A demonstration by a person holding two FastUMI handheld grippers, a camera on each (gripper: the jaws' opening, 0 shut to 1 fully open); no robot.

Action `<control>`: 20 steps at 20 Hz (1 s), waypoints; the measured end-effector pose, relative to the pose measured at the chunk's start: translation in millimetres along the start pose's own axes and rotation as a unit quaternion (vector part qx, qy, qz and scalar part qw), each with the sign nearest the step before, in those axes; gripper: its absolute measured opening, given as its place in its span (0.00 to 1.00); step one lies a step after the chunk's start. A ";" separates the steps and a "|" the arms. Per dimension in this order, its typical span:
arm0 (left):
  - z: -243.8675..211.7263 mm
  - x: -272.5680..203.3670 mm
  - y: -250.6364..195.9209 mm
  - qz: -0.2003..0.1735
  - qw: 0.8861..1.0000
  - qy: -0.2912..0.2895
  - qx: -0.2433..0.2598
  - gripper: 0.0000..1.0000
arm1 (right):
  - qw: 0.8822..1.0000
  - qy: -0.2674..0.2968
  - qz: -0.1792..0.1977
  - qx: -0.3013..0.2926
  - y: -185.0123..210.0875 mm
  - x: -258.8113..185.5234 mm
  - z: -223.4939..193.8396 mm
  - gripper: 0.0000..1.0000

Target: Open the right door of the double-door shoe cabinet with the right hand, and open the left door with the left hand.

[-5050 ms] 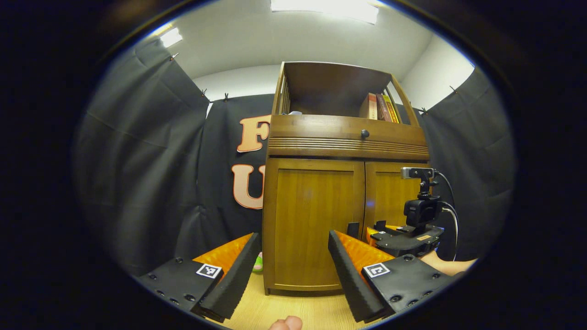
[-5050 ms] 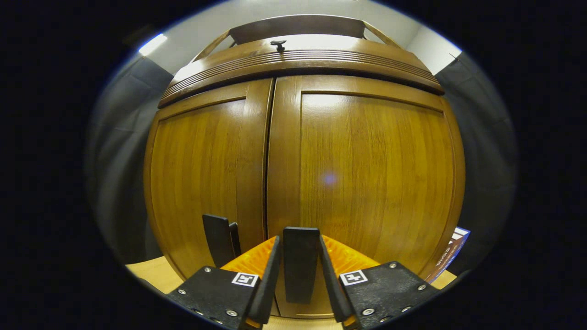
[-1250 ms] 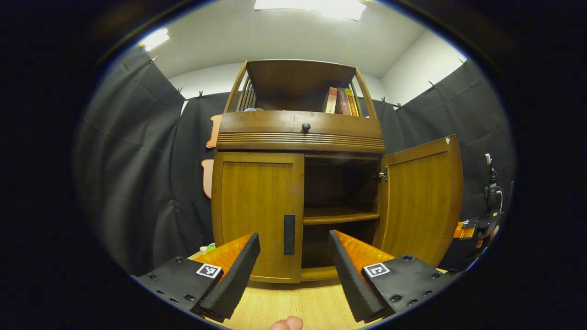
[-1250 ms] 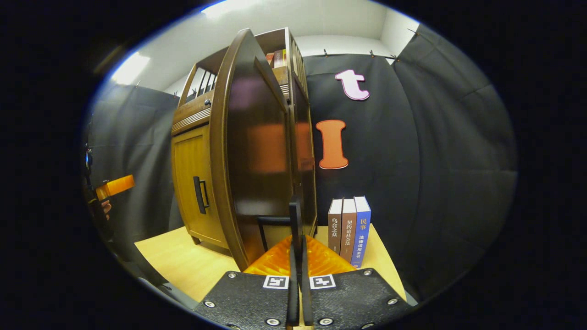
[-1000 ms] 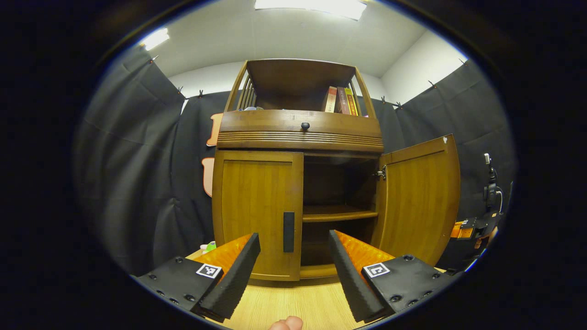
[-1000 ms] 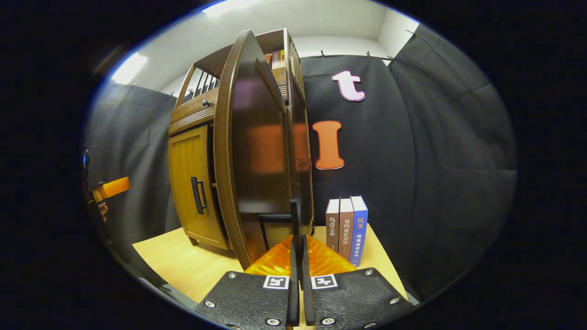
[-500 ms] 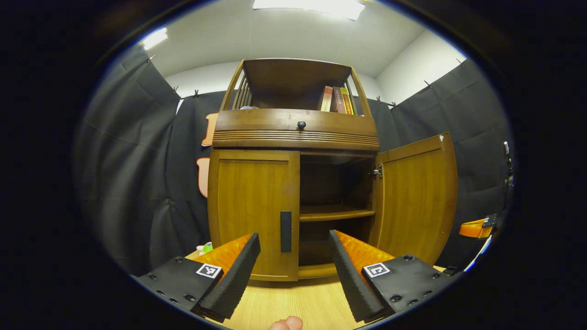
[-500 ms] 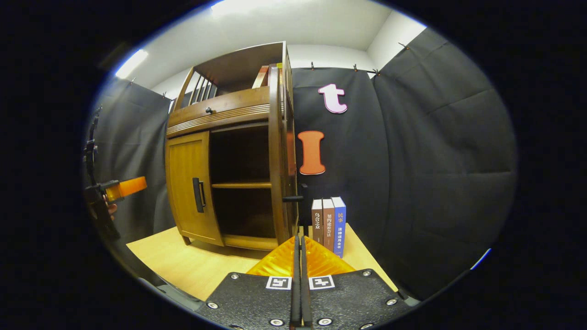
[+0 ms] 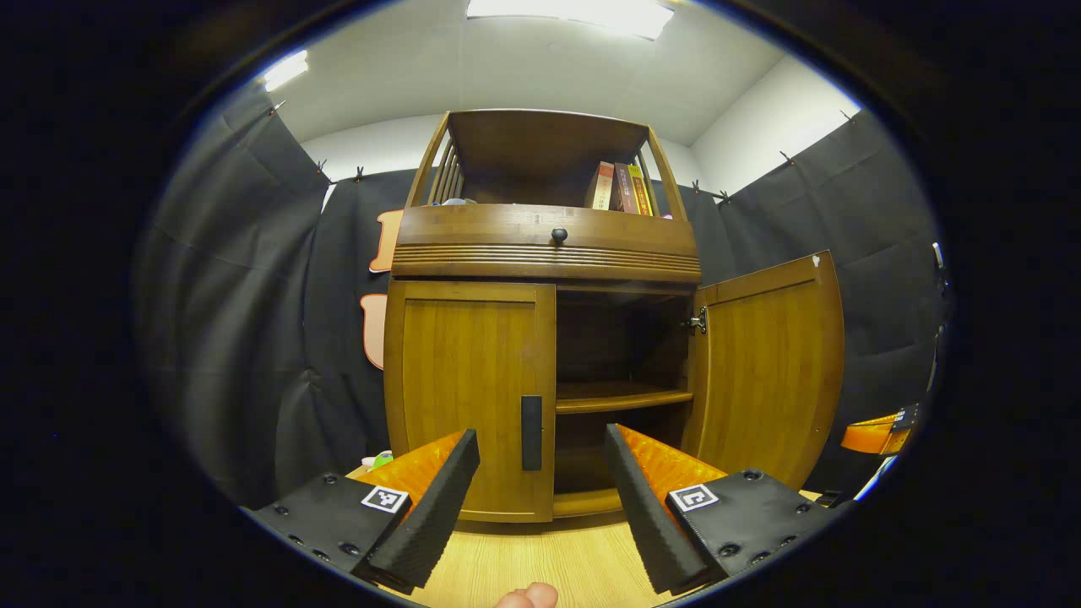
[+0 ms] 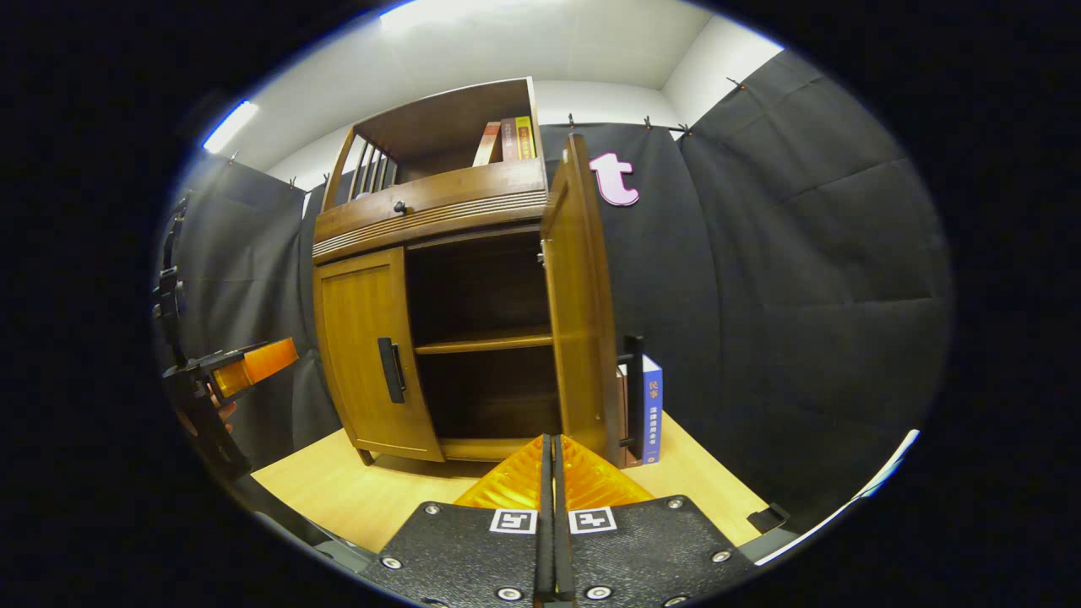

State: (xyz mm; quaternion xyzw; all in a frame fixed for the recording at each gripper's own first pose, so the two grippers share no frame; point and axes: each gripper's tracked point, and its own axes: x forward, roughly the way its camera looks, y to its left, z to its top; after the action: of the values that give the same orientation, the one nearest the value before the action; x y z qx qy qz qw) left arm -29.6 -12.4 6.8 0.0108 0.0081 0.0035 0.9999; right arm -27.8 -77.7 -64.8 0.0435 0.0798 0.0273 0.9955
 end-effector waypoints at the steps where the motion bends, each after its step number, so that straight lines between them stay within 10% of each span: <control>1: 1.0 -2.3 7.0 0.003 1.000 -0.001 -0.002 0.96 | 1.000 0.000 0.012 0.005 10.1 4.7 2.0 0.00; 3: 0.5 -3.8 21.6 0.015 1.000 0.000 -0.002 0.98 | 1.000 -0.005 0.022 0.011 24.5 15.2 4.3 0.01; 9: 1.2 19.4 54.6 0.045 0.999 0.002 0.007 0.97 | 1.000 0.007 0.029 -0.006 45.6 40.0 -3.8 0.64; 10: 2.7 25.4 56.2 0.047 0.999 -0.002 0.010 0.95 | 0.999 0.008 0.031 -0.006 47.9 43.1 -5.1 0.95; 20: -20.6 107.7 14.7 -0.004 1.000 0.000 0.017 0.95 | 0.999 -0.019 0.050 0.001 67.3 39.2 10.6 0.92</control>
State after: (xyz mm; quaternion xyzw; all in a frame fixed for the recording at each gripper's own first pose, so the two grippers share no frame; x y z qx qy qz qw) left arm 77.6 3.5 -15.2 0.0276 0.0086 -0.0009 0.9996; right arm 9.3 -9.2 -54.4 0.0494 0.0581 0.0763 0.9942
